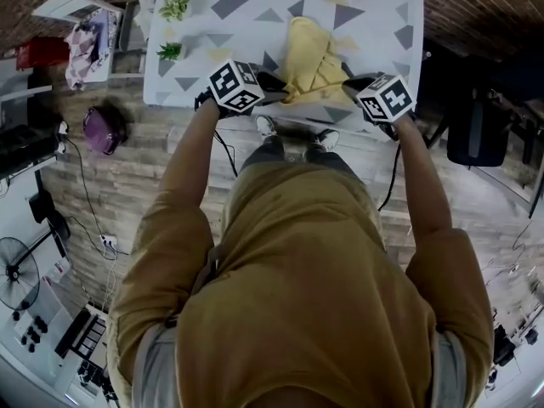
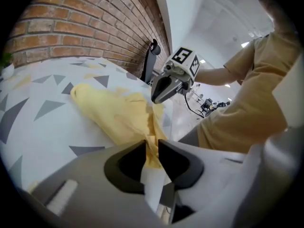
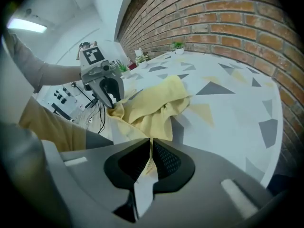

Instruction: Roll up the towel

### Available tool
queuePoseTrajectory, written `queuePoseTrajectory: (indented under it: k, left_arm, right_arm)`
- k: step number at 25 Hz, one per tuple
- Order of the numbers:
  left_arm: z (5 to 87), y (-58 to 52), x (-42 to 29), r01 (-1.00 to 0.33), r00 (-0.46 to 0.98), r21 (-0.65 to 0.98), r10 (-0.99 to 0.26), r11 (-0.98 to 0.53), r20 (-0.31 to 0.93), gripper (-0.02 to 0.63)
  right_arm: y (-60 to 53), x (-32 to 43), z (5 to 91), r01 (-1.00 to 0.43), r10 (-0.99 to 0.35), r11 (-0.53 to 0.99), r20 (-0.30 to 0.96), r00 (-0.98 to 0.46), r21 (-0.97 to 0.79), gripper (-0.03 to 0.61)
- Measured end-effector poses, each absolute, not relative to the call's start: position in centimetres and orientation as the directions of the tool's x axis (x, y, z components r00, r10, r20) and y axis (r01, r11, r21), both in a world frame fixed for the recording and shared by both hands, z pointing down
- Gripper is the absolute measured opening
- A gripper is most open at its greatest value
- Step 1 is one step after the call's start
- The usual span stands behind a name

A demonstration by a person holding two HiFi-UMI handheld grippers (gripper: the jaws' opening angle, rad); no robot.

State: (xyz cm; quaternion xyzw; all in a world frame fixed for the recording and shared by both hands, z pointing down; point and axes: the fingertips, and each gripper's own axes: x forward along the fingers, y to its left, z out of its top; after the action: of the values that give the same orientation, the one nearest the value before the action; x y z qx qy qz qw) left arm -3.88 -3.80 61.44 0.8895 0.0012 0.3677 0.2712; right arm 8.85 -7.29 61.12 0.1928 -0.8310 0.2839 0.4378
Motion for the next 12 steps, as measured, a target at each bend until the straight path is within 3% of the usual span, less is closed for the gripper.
queuePoseTrajectory:
  k: [4,7,12]
  left_arm:
    - [60.7,-3.4,-4.3,-0.243,0.766,0.477,0.134,-0.845,0.629,0.113]
    - [60.3,-2.8,-4.7,-0.285,0.773,0.445,0.071,-0.849,0.631,0.194]
    - [60.7,-1.1,-2.5,-0.289,0.684,0.247,-0.019,-0.925,0.729,0.288]
  right_arm:
    - [-7.8,9.1,61.6,-0.595,-0.102,0.754,0.844,-0.526,-0.279,0.023]
    - [-8.3,9.2,61.9,-0.614,-0.127,0.743,0.845,-0.520,-0.266,0.017]
    - [-9.1,9.0,62.0,-0.646,-0.160,0.714,0.836,-0.525,-0.270,0.015]
